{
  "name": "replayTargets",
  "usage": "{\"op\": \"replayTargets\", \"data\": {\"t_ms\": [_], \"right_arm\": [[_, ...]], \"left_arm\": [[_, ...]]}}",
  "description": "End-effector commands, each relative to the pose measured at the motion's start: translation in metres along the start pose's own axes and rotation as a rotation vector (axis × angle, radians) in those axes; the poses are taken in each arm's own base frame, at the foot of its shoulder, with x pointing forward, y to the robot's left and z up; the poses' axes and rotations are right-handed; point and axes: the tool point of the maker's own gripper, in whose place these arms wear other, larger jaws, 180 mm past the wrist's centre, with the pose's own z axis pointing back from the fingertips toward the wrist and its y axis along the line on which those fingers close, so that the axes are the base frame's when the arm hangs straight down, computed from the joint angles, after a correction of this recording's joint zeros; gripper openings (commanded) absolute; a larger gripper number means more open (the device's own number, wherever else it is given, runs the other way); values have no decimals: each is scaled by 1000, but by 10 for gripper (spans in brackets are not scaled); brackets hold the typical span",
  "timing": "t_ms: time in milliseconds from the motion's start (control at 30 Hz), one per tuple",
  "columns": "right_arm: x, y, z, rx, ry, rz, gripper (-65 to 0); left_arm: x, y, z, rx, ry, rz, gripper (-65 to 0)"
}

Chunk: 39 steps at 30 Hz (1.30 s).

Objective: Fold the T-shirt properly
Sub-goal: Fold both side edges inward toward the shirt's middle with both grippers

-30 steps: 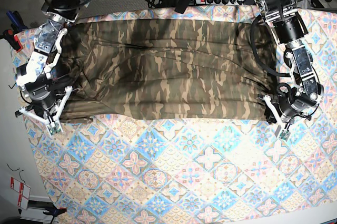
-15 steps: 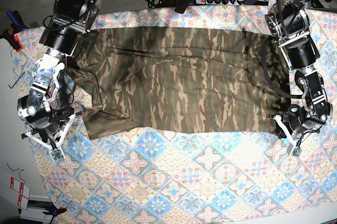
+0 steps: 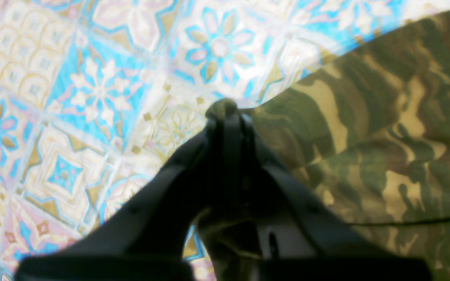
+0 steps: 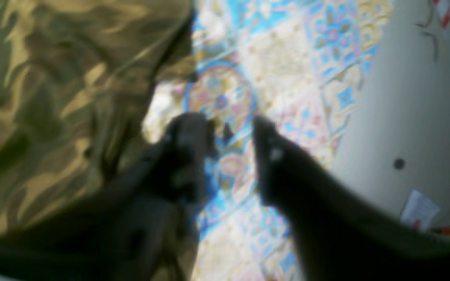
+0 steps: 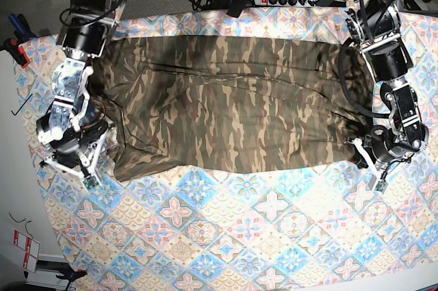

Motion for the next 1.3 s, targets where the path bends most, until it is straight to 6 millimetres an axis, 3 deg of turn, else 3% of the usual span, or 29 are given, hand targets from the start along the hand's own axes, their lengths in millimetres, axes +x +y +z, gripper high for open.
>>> {"op": "replayTargets", "data": {"t_ms": [0, 100, 333, 500, 700, 1267], "right_arm": [[17, -9, 3, -13, -52, -14, -338], [24, -12, 1, -9, -61, -21, -271], [54, -3, -10, 112, -156, -114, -276], [45, 3, -35, 210, -186, -274, -276], [38, 21, -55, 282, -201, -341, -276], [46, 28, -61, 307, -255, -365, -276]], "left_arm": [[20, 12, 8, 27, -54, -4, -650], [11, 9, 7, 22, -38, -2, -650], [1, 6, 5, 15, -19, -2, -650], [-2, 5, 4, 12, -14, 0, -650], [-2, 7, 5, 17, -13, -2, -650], [-2, 4, 4, 11, -14, 0, -650]]}}
